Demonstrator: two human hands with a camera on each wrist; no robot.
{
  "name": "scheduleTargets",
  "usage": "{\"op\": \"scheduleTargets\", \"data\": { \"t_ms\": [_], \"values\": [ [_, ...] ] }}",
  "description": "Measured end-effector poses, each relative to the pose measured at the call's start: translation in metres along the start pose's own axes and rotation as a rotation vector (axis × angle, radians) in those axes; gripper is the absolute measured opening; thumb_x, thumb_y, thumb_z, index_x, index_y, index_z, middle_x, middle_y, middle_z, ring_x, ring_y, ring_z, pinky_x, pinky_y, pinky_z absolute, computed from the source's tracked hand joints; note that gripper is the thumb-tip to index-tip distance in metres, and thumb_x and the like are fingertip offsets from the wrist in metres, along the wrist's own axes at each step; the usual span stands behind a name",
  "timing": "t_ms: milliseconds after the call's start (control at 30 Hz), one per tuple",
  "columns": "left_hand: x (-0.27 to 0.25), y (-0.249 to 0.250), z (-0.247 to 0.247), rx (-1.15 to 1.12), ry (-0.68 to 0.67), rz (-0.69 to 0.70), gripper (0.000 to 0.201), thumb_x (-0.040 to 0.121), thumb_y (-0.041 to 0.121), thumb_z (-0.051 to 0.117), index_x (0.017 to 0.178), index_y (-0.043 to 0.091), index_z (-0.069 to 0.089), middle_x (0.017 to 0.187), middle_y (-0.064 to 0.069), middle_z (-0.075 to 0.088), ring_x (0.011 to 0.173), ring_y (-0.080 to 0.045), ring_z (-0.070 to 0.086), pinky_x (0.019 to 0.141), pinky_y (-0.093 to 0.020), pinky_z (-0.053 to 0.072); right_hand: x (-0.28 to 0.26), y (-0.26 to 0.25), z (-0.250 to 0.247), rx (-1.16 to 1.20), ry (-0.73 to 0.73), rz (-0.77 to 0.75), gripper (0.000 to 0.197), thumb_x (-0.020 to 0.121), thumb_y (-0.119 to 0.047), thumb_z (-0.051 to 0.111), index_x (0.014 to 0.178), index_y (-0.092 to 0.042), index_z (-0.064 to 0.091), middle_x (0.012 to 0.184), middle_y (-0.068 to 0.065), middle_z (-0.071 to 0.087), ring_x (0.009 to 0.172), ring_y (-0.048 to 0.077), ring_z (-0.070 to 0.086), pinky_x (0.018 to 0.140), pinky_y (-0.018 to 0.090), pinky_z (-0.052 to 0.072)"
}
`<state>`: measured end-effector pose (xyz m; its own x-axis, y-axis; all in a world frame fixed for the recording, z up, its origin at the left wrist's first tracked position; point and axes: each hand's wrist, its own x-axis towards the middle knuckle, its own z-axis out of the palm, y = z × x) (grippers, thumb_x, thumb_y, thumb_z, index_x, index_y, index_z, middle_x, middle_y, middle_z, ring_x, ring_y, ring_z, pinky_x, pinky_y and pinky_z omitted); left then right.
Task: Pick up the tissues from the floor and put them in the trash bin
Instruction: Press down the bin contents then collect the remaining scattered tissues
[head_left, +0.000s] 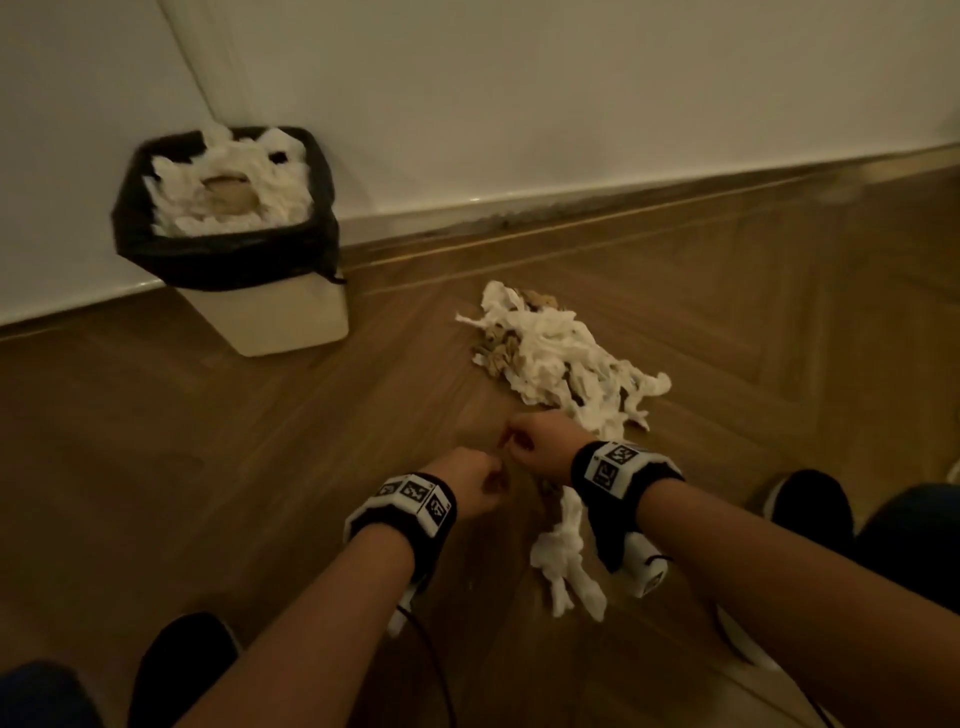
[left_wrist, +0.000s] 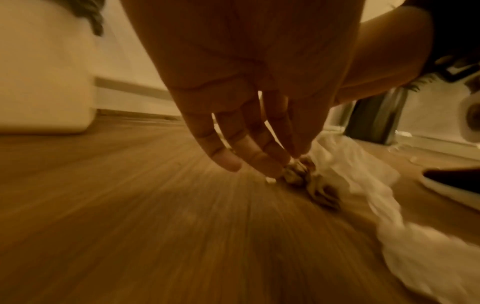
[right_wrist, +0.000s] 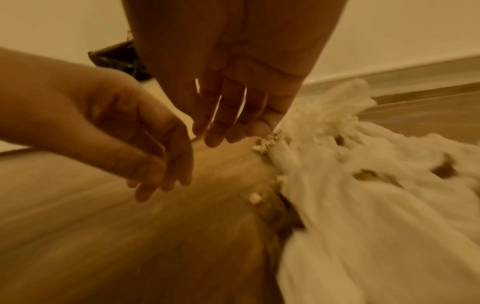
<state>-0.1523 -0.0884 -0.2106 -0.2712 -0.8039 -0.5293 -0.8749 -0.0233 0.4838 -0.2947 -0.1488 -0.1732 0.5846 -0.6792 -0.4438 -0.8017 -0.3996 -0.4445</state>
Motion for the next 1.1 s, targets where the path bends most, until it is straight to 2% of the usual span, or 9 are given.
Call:
{"op": "scheduleTargets", "data": {
  "t_ms": [167, 267, 367, 433, 567, 667, 833, 967, 1100],
  "values": [
    [0.003, 0.006, 0.025, 0.068, -0.131, 0.003, 0.028, 0.083, 0.033, 0.066, 0.105, 0.017, 0.061, 0.103, 0.0, 0.067, 0.096, -0.018, 0.062, 0.075, -0.024, 0.043, -0.02, 0.015, 0.02, -0.132, -0.149, -0.035, 0.028, 0.091, -0.019, 0.045, 0.114, -0.014, 0.061, 0.11, 0.009, 0.063, 0.099, 0.025, 0.058, 0.081, 0.032, 0.048],
    [0.002, 0.006, 0.029, 0.067, -0.22, 0.031, 0.031, 0.076, 0.037, 0.074, 0.1, 0.02, 0.063, 0.102, 0.004, 0.067, 0.093, -0.013, 0.063, 0.074, -0.022, 0.045, -0.028, 0.02, 0.028, -0.183, -0.131, -0.126, 0.03, 0.092, -0.029, 0.047, 0.117, -0.016, 0.057, 0.114, 0.007, 0.057, 0.104, 0.023, 0.053, 0.082, 0.029, 0.042],
    [-0.002, 0.002, 0.032, 0.147, -0.328, 0.049, 0.04, 0.068, 0.04, 0.08, 0.101, 0.025, 0.062, 0.106, 0.004, 0.062, 0.092, -0.013, 0.059, 0.078, -0.027, 0.049, -0.035, 0.029, 0.039, -0.427, -0.169, -0.265, 0.06, 0.086, -0.058, 0.047, 0.134, -0.021, 0.04, 0.129, 0.005, 0.043, 0.114, 0.023, 0.042, 0.094, 0.036, 0.04],
    [-0.006, -0.004, 0.036, 0.202, -0.353, 0.082, 0.041, 0.066, 0.036, 0.081, 0.101, 0.025, 0.062, 0.109, 0.002, 0.057, 0.095, -0.015, 0.056, 0.081, -0.029, 0.048, -0.04, 0.035, 0.045, -0.6, -0.217, -0.365, 0.082, 0.077, -0.074, 0.045, 0.139, -0.023, 0.03, 0.137, 0.007, 0.034, 0.12, 0.027, 0.035, 0.101, 0.042, 0.035],
    [-0.012, -0.011, 0.041, 0.234, -0.296, 0.169, 0.035, 0.069, 0.026, 0.08, 0.1, 0.02, 0.064, 0.109, 0.0, 0.053, 0.098, -0.016, 0.053, 0.079, -0.023, 0.039, -0.049, 0.052, 0.055, -0.832, -0.282, -0.56, 0.096, 0.066, -0.086, 0.041, 0.139, -0.025, 0.024, 0.144, 0.012, 0.027, 0.125, 0.033, 0.032, 0.104, 0.049, 0.03],
    [-0.015, -0.012, 0.042, 0.236, -0.276, 0.197, 0.027, 0.073, 0.028, 0.077, 0.096, 0.019, 0.067, 0.109, 0.0, 0.053, 0.099, -0.016, 0.052, 0.079, -0.024, 0.039, -0.051, 0.063, 0.06, -0.884, -0.333, -0.573, 0.091, 0.07, -0.083, 0.042, 0.139, -0.029, 0.019, 0.147, 0.014, 0.022, 0.128, 0.036, 0.029, 0.106, 0.051, 0.028],
    [-0.019, -0.009, 0.041, 0.266, -0.283, 0.19, 0.021, 0.079, 0.031, 0.071, 0.094, 0.018, 0.071, 0.111, -0.002, 0.053, 0.101, -0.019, 0.053, 0.086, -0.034, 0.046, -0.048, 0.068, 0.073, -0.847, -0.297, -0.545, 0.067, 0.085, -0.07, 0.034, 0.138, -0.032, 0.02, 0.146, 0.012, 0.02, 0.127, 0.034, 0.029, 0.099, 0.047, 0.038],
    [-0.02, -0.008, 0.042, 0.266, -0.272, 0.179, 0.021, 0.082, 0.033, 0.067, 0.097, 0.018, 0.069, 0.115, 0.0, 0.049, 0.103, -0.017, 0.05, 0.083, -0.029, 0.042, -0.045, 0.069, 0.076, -0.838, -0.297, -0.508, 0.048, 0.095, -0.054, 0.029, 0.137, -0.034, 0.017, 0.14, 0.014, 0.02, 0.117, 0.037, 0.034, 0.085, 0.049, 0.048],
    [-0.022, -0.009, 0.044, 0.246, -0.203, 0.165, 0.014, 0.087, 0.029, 0.062, 0.095, 0.02, 0.067, 0.115, 0.002, 0.048, 0.1, -0.014, 0.051, 0.084, -0.029, 0.044, -0.04, 0.064, 0.076, -0.825, -0.355, -0.412, 0.04, 0.099, -0.042, 0.027, 0.137, -0.037, 0.016, 0.146, 0.012, 0.011, 0.124, 0.039, 0.031, 0.088, 0.051, 0.044]
  ]
}}
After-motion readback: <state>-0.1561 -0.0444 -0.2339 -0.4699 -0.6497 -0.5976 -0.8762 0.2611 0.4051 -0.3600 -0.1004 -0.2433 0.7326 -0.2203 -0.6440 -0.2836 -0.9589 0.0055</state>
